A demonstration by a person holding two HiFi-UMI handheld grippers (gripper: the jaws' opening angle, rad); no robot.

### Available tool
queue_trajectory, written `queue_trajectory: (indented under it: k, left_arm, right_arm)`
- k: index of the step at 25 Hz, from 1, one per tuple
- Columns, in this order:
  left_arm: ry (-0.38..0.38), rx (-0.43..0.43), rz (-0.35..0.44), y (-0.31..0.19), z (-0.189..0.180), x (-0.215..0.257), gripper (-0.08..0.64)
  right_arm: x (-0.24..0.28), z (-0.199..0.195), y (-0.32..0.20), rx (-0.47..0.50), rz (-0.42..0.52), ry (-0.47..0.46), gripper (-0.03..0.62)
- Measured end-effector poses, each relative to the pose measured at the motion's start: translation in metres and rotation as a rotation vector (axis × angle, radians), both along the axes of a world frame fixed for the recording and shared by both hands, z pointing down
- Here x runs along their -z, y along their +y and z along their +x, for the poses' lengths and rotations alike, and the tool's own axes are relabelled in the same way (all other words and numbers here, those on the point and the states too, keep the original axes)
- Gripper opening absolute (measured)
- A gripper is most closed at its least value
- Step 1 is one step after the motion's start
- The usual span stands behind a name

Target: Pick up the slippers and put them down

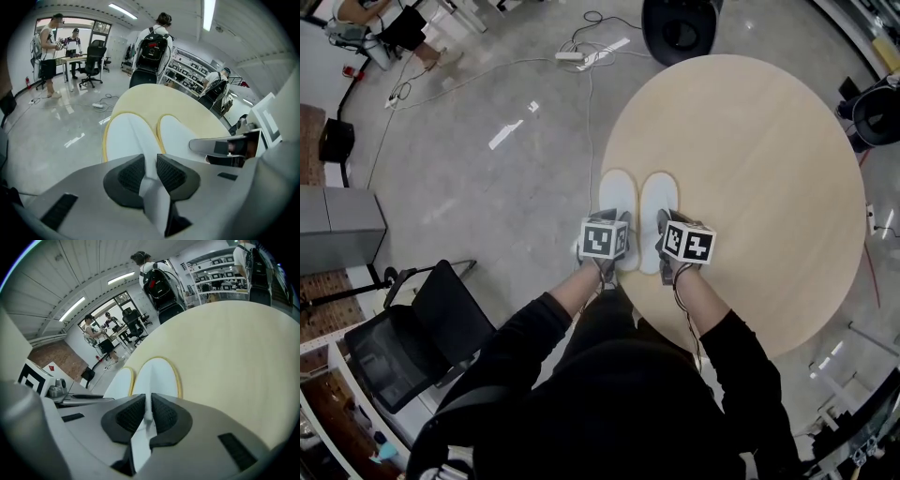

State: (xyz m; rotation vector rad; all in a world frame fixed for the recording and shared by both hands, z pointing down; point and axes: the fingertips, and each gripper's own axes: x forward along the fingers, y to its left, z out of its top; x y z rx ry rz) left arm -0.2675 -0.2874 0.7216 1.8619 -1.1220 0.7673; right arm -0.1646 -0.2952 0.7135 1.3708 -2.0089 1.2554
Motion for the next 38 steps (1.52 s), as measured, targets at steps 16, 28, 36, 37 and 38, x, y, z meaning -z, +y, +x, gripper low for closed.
queue_trajectory:
  k: [16,28,36,37,38]
  left_arm:
    - [-0.005,0.042,0.141,-0.020,-0.004,0.055,0.043]
    - [0.147,-0.009,0.208,0.032,0.083,0.122,0.043]
    - [0.337,-0.101,0.227,0.095,0.172,0.172,0.038]
    - [0.351,-0.110,0.227,0.102,0.180,0.176,0.037]
    - [0.365,-0.116,0.229,0.108,0.186,0.182,0.037]
  right_arm:
    - [0.048,0.032,0.009,0.019,0.130,0.014,0.037]
    - [0.104,0.118,0.066,-0.094,0.227,-0.026,0.037]
    - [0.172,0.195,0.134,-0.213,0.347,-0.099,0.037]
    - [0.180,0.205,0.140,-0.234,0.365,-0.103,0.037]
    - [0.189,0.215,0.147,-0.256,0.383,-0.105,0.037]
